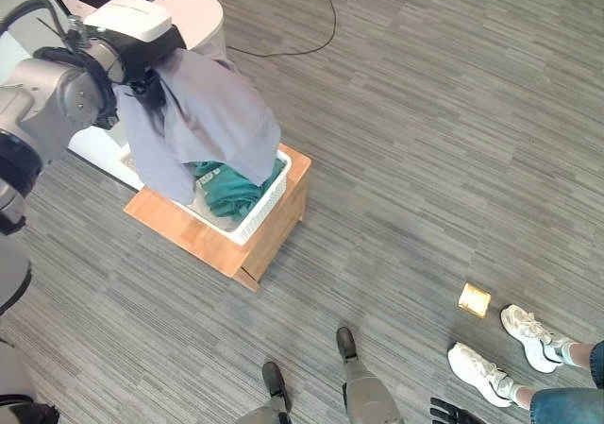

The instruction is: Pick up bed clothes into laundry basket.

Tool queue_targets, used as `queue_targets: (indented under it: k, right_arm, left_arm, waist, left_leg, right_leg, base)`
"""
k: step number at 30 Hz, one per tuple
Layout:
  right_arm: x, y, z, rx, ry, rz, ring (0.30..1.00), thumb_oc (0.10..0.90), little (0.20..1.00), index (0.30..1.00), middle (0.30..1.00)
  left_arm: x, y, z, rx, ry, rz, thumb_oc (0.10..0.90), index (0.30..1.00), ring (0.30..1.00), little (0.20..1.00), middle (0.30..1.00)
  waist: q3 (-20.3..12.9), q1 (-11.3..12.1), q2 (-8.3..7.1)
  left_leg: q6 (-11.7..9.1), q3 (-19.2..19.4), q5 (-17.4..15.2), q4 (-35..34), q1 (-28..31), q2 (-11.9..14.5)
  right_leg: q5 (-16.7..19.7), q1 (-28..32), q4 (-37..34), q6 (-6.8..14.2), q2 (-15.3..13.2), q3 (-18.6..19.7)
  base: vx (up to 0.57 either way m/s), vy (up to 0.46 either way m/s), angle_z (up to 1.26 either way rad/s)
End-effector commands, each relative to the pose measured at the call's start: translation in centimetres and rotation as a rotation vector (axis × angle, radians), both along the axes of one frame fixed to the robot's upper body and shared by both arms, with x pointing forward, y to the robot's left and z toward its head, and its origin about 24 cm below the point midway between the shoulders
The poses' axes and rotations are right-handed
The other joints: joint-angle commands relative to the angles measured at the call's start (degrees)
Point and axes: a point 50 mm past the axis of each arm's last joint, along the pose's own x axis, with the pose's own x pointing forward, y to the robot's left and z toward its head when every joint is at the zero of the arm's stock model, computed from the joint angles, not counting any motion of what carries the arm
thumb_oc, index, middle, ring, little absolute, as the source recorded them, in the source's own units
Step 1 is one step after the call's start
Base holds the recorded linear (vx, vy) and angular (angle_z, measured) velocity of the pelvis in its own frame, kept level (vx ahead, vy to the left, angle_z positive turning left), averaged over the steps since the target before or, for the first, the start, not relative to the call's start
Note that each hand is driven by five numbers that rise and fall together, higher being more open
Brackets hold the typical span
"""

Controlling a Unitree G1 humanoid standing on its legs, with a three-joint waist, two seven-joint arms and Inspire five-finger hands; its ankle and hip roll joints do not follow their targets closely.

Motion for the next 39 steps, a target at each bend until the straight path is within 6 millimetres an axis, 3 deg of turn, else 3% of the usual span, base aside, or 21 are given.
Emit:
queue_targets:
  k: [1,14,17,25,26,27,28,29,31,33,39]
  right_arm:
    - [0.0,-1.2,1.0,-0.031,-0.047,0.005,0.9,0.8,0.9,0.9,0.9]
    - [-1.7,-0.7,0.8,0.009,-0.026,-0.016,0.9,0.8,0.9,0.9,0.9]
    - [-1.3,-0.4,1.0,0.023,-0.056,0.004,0.9,0.8,0.9,0.9,0.9]
    - [-1.8,0.6,1.1,0.059,-0.069,0.019,0.9,0.8,0.9,0.9,0.9]
    - [-2.0,0.7,1.0,0.061,-0.062,0.028,0.9,0.8,0.9,0.9,0.9]
    - [-1.9,1.1,0.8,0.07,-0.051,0.057,0.9,0.8,0.9,0.9,0.9]
    - [-1.8,1.1,0.8,0.071,-0.052,0.057,0.9,0.8,0.9,0.9,0.9]
    - [-1.7,1.4,0.7,0.078,-0.042,0.066,0.9,0.8,0.9,0.9,0.9]
    - [-1.5,1.6,0.6,0.081,-0.038,0.069,0.9,0.8,0.9,0.9,0.9]
    - [-0.9,2.3,0.7,0.103,-0.056,0.091,0.9,0.8,0.9,0.9,0.9]
    - [-0.1,2.4,1.4,0.108,-0.104,0.118,0.9,0.8,0.9,0.9,0.9]
  left_arm:
    - [-2.8,2.0,9.9,-0.275,-0.388,0.053,0.4,0.3,0.3,0.3,0.3]
    - [-4.4,5.4,10.7,-0.353,-0.448,0.153,0.4,0.3,0.3,0.3,0.3]
    - [-4.7,7.4,9.2,-0.383,-0.422,0.224,0.4,0.3,0.3,0.3,0.3]
    - [-5.2,11.0,5.7,-0.361,-0.337,0.38,0.4,0.3,0.3,0.3,0.3]
    - [-5.3,11.4,5.3,-0.308,-0.321,0.42,0.4,0.3,0.3,0.3,0.3]
    - [-5.1,12.2,4.1,-0.076,-0.223,0.549,0.4,0.3,0.3,0.3,0.3]
    - [-5.2,12.2,4.1,-0.075,-0.224,0.549,0.4,0.3,0.3,0.3,0.3]
    - [-4.6,12.0,3.3,0.078,-0.16,0.606,0.4,0.3,0.3,0.3,0.3]
    - [-4.6,12.5,2.5,0.111,-0.115,0.656,0.4,0.3,0.3,0.3,0.3]
    - [-3.6,11.6,1.5,0.198,-0.083,0.647,0.4,0.3,0.3,0.3,0.3]
    - [-3.3,11.9,-1.0,0.09,-0.039,0.629,0.4,0.3,0.3,0.3,0.3]
  waist:
    - [1.7,-0.3,0.77]
    - [4.2,-2.1,-1.8]
    - [5.3,-2.2,-2.95]
    - [6.8,-1.7,-4.02]
    - [6.8,-1.5,-4.07]
    - [7.2,-1.3,-3.94]
    - [7.0,-1.3,-4.01]
    - [7.3,-1.2,-3.95]
    - [7.4,-1.1,-4.02]
    - [7.5,-0.7,-4.18]
    - [7.7,-0.3,-4.53]
  left_leg:
    - [-3.3,-0.8,0.5,0.0,-2.2,2.8]
    - [-3.7,1.2,0.9,0.0,-4.9,4.0]
    - [-3.9,1.4,1.3,0.0,-6.2,4.2]
    - [-4.0,0.8,1.6,0.0,-7.5,4.1]
    - [-4.0,0.7,1.6,0.0,-7.7,4.1]
    - [-3.9,0.5,1.3,0.0,-7.4,4.1]
    - [-4.0,0.5,1.6,0.0,-7.7,4.1]
    - [-3.9,0.3,1.6,0.0,-7.5,4.1]
    - [-3.9,0.1,1.6,0.0,-7.5,4.1]
    - [-3.8,-0.1,1.4,0.0,-7.2,4.1]
    - [-3.7,-0.3,1.3,0.0,-7.0,3.9]
  right_leg:
    - [-1.7,2.3,0.3,5.7,-2.4,-1.2]
    - [0.1,-1.4,-0.5,6.0,-1.1,0.2]
    - [0.9,-2.6,-1.0,6.1,-0.9,0.1]
    - [0.9,-3.2,-1.2,6.1,-1.0,-0.7]
    - [0.9,-3.2,-1.2,6.1,-1.1,-0.8]
    - [0.7,-2.8,-1.2,6.2,-1.1,-1.1]
    - [0.9,-3.1,-1.2,6.2,-1.1,-1.1]
    - [0.8,-2.8,-1.0,6.2,-1.1,-1.3]
    - [0.7,-2.8,-0.9,6.2,-1.2,-1.3]
    - [0.4,-2.3,-0.7,6.3,-1.3,-1.8]
    - [0.1,-2.0,-0.6,6.2,-1.4,-2.1]
  base:
    - [0.0,0.0,0.0]
    - [-0.01,0.003,-0.09]
    - [-0.03,-0.007,-0.06]
    - [0.0,-0.002,-0.01]
    - [0.0,0.0,0.0]
    - [-0.01,-0.013,0.05]
    - [0.0,-0.008,0.1]
    - [0.0,-0.008,0.09]
    - [0.01,-0.013,0.05]
    - [0.0,-0.01,0.07]
    - [-0.02,0.007,0.07]
